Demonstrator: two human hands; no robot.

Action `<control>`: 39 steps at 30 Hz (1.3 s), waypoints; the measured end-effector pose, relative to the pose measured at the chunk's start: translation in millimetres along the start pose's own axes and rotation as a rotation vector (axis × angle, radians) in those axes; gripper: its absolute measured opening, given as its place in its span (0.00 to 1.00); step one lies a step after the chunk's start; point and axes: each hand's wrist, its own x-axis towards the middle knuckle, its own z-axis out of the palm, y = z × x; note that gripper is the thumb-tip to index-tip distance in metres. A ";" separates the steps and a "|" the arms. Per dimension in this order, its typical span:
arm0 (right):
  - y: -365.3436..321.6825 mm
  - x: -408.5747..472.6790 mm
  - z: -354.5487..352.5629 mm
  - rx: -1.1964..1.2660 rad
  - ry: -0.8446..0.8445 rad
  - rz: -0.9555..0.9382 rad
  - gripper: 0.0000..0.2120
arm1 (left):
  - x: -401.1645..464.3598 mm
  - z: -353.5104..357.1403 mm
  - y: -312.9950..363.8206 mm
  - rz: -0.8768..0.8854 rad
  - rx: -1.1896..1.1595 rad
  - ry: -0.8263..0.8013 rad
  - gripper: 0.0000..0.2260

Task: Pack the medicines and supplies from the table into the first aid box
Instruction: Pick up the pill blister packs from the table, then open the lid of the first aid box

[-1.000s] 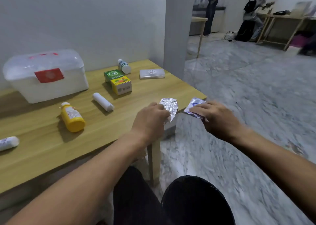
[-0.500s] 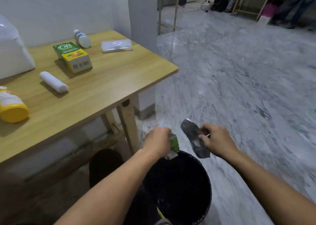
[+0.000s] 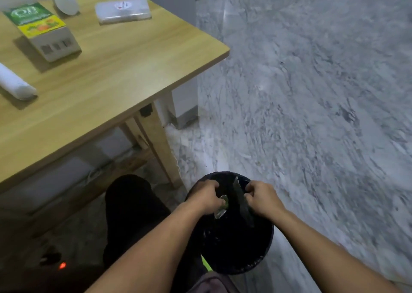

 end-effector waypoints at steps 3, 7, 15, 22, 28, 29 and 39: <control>-1.1 3.8 0.3 -0.045 -0.019 0.002 0.10 | 3.5 -8.7 -0.4 -0.028 -0.001 -0.026 0.29; -15.2 12.2 -18.4 -0.036 0.002 -0.042 0.12 | 3.6 -35.2 10.3 0.006 0.066 0.021 0.25; -106.9 16.4 -123.3 0.022 0.079 -0.372 0.13 | -27.8 -126.2 64.7 0.176 0.231 0.119 0.28; -191.2 -2.4 -209.2 -0.078 0.107 -0.612 0.12 | -95.5 -206.9 110.2 0.323 0.272 0.230 0.24; -262.0 -17.0 -245.1 -0.190 0.142 -0.713 0.11 | -144.2 -269.4 105.1 0.294 0.352 0.435 0.22; -274.9 -19.0 -247.1 -0.199 0.144 -0.736 0.11 | -150.7 -279.8 99.6 0.274 0.365 0.460 0.22; -407.7 -43.5 -225.9 -0.318 0.174 -0.982 0.13 | -215.7 -375.0 13.0 0.036 0.420 0.639 0.21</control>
